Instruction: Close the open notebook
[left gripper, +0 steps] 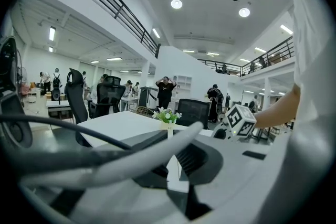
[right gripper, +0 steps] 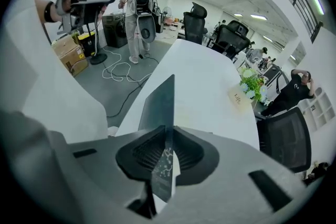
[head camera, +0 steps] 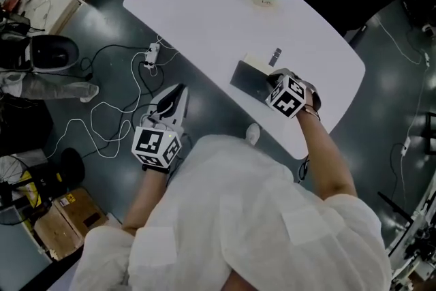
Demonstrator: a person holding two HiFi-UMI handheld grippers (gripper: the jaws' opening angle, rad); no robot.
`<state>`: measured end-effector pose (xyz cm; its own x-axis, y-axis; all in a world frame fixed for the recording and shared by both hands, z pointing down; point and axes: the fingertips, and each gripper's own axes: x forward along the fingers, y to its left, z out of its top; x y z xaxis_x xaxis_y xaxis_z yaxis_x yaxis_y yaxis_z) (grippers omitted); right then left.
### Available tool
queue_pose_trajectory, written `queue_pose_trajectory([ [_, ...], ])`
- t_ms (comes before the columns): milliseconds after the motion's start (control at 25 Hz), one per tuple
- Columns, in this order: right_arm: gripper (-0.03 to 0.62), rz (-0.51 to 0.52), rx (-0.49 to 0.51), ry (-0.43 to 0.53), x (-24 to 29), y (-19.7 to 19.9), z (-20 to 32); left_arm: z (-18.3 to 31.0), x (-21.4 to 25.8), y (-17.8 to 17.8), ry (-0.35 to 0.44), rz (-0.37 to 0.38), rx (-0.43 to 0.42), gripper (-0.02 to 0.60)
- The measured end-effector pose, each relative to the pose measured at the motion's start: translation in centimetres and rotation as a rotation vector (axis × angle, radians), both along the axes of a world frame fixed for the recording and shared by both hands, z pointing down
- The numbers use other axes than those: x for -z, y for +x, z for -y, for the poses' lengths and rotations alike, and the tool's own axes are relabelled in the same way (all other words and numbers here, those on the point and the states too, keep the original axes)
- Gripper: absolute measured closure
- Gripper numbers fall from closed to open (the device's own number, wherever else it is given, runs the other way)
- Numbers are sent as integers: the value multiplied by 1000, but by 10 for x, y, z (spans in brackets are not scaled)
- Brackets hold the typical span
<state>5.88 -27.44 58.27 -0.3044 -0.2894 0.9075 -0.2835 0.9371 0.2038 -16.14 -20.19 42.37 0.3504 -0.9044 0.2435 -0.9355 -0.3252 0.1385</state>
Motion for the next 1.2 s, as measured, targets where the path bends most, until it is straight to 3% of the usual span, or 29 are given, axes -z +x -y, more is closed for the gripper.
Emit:
queue_pose_trajectory([
  [720,526,-52,2,-105,-64,23,60,2,-7,-1,-44,37,127,551],
  [840,543,-83,15,-83,-74,25,66,-2,-8,1,-51,42,136,551],
  [880,590,-97,21,-63,-77,26,70,-3,-9,2,-53,44,139,551],
  [1200,589,-116,10,-33,-84,28,84,-10,-13,1,-61,44,167,551],
])
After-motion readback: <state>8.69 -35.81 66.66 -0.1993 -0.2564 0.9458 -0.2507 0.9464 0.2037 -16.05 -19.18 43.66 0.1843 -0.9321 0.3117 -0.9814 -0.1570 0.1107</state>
